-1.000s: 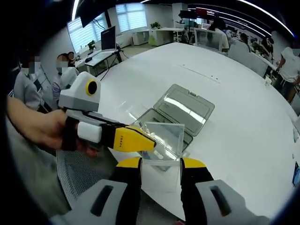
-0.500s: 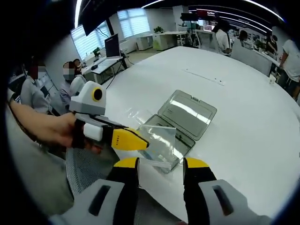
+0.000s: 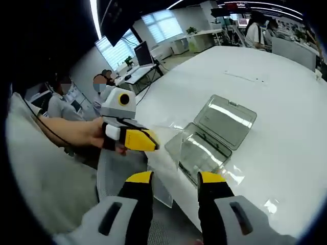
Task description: Insert the divider into the dual guide fixture by aligning both edges with the guide slots and pushing it downward to the bottom, including one-sided entry, uneven engagement, binding, and posture correction.
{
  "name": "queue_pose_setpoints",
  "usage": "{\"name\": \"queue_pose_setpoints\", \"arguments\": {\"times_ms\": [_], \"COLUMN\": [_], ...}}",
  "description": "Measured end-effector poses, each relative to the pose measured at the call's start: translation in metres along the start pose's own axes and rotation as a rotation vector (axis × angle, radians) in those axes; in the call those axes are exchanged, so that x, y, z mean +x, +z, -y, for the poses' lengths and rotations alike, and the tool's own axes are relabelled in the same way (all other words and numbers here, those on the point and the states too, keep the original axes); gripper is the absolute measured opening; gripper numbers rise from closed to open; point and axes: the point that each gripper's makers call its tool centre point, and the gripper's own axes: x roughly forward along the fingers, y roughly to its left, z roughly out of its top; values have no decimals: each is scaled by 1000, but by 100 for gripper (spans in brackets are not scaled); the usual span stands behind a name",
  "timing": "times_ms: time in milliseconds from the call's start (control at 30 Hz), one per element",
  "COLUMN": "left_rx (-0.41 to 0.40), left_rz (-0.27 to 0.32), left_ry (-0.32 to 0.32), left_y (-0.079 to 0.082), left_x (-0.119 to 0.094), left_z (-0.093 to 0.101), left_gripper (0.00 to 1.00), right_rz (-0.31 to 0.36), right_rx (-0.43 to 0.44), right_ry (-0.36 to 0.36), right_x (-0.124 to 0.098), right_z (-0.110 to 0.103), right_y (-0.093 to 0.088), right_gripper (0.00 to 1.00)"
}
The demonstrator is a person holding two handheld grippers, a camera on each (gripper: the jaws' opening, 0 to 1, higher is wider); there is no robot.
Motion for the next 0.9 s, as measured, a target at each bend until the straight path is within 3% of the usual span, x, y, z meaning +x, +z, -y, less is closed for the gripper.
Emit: {"name": "queue_pose_setpoints", "arguments": {"times_ms": [167, 600, 900], "left_rx": [7, 4, 3], "left_rz": [-13, -17, -15], "left_ry": [-59, -125, -140], "left_y": [4, 7, 6], "left_x": [-1, -3, -2], "left_z": [14, 28, 31], "left_gripper": [0, 0, 0], "right_rz": [36, 126, 128], "right_rx": [32, 132, 158], "right_ry": [73, 295, 346], "right_x": [-2, -8, -8], "right_z": [-4, -27, -35], "right_y": [3, 15, 19], "right_gripper": [27, 19, 6]}}
